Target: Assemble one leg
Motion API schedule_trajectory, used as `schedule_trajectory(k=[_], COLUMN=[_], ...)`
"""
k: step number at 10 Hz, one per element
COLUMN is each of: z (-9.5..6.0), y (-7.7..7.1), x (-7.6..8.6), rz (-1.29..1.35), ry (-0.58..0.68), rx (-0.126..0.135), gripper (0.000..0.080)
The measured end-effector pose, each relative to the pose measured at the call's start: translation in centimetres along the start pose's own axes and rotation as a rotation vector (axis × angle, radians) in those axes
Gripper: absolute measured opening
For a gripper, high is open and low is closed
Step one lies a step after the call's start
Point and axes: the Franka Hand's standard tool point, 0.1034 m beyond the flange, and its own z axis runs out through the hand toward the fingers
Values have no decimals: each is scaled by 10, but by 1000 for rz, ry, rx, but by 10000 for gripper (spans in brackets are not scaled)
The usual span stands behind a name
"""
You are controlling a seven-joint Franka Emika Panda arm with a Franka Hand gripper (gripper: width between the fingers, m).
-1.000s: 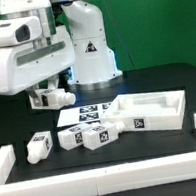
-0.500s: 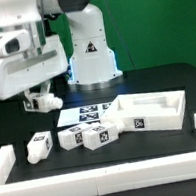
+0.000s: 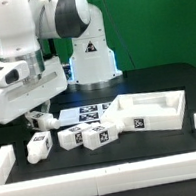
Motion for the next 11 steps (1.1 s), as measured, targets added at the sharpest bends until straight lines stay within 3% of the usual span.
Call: schedule_trajectory(k=[1, 3, 4, 5, 6, 8, 9, 11], z=[0, 0, -9, -24, -35, -51, -50, -49], y=[0, 0, 2, 2, -1, -2, -5, -4], x=[0, 0, 6, 19, 33, 72, 82, 78], rz=[0, 0, -51, -117, -163, -228, -251, -246], ry=[0, 0, 1, 0, -5, 7, 14, 11], rx=[0, 0, -20, -47, -48, -91, -104, -100], gripper=[266, 587, 587, 636, 636, 649, 649, 649])
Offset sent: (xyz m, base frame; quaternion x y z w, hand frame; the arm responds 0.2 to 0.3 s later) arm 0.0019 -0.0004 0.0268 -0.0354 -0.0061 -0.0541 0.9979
